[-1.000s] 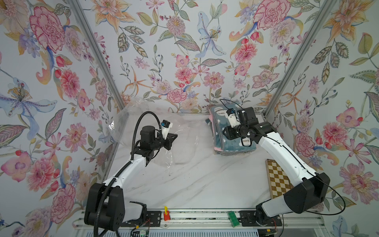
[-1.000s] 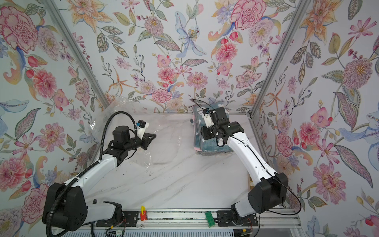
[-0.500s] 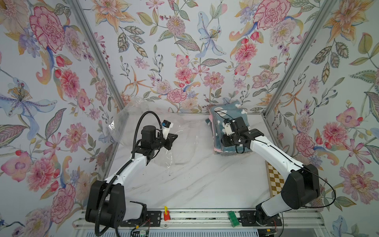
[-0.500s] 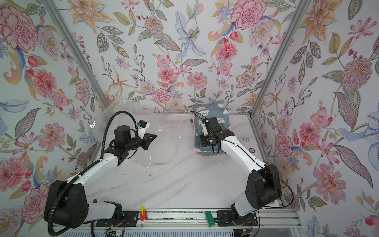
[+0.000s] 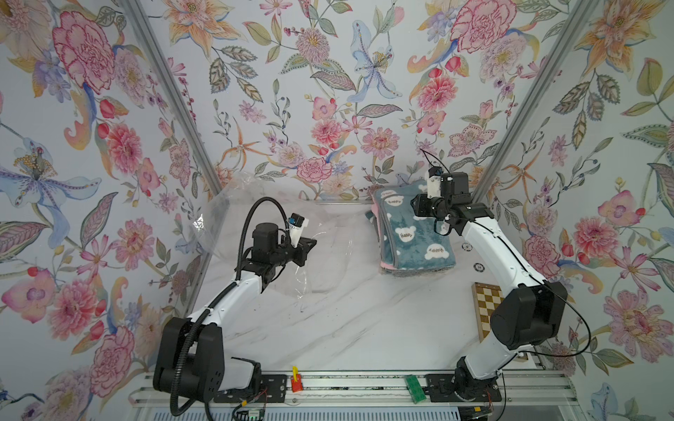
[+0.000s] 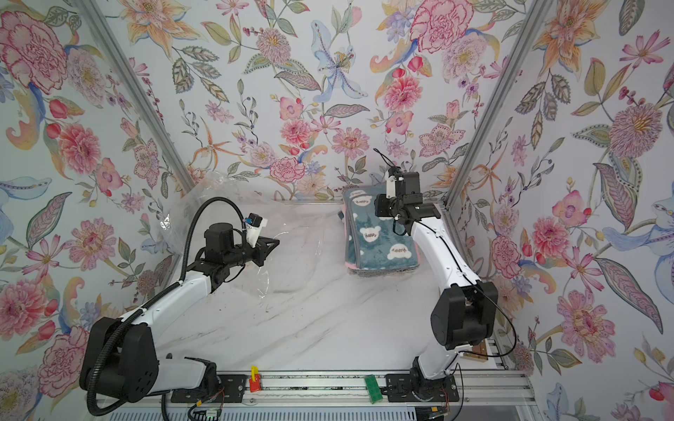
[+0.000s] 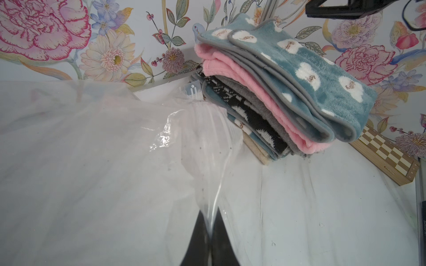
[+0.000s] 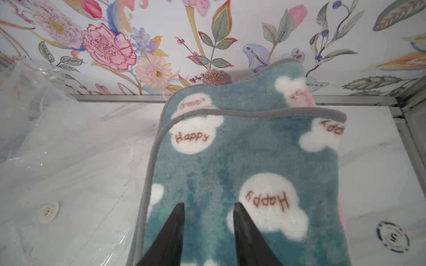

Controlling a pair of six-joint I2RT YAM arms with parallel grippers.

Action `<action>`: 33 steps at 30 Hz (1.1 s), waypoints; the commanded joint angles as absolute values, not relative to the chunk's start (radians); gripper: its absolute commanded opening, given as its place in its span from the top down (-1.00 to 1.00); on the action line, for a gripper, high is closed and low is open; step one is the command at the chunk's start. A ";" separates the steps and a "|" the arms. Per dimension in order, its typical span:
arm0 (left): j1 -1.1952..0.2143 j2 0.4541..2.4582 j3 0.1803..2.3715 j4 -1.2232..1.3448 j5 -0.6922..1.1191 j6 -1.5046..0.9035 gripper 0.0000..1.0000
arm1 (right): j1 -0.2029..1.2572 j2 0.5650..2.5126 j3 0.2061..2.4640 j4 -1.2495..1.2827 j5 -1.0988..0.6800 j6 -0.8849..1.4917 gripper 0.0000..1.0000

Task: Take the blanket out of the vacuum bag
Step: Place the blanket at the center of the board, then place the vacuum bag at the corner of the board.

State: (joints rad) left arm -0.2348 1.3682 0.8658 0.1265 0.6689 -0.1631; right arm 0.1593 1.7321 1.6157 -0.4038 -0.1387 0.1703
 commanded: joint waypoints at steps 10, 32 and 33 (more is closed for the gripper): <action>-0.320 1.482 0.950 0.257 0.501 -0.303 1.00 | 0.003 2.018 1.720 -0.153 -0.339 0.257 0.38; -0.332 1.994 1.479 0.371 0.437 -0.386 1.00 | 0.052 1.243 1.160 -0.070 -0.319 0.254 -0.22; -0.335 1.997 1.487 0.364 0.440 -0.388 0.95 | 0.058 1.206 1.128 -0.074 -0.329 0.268 -0.31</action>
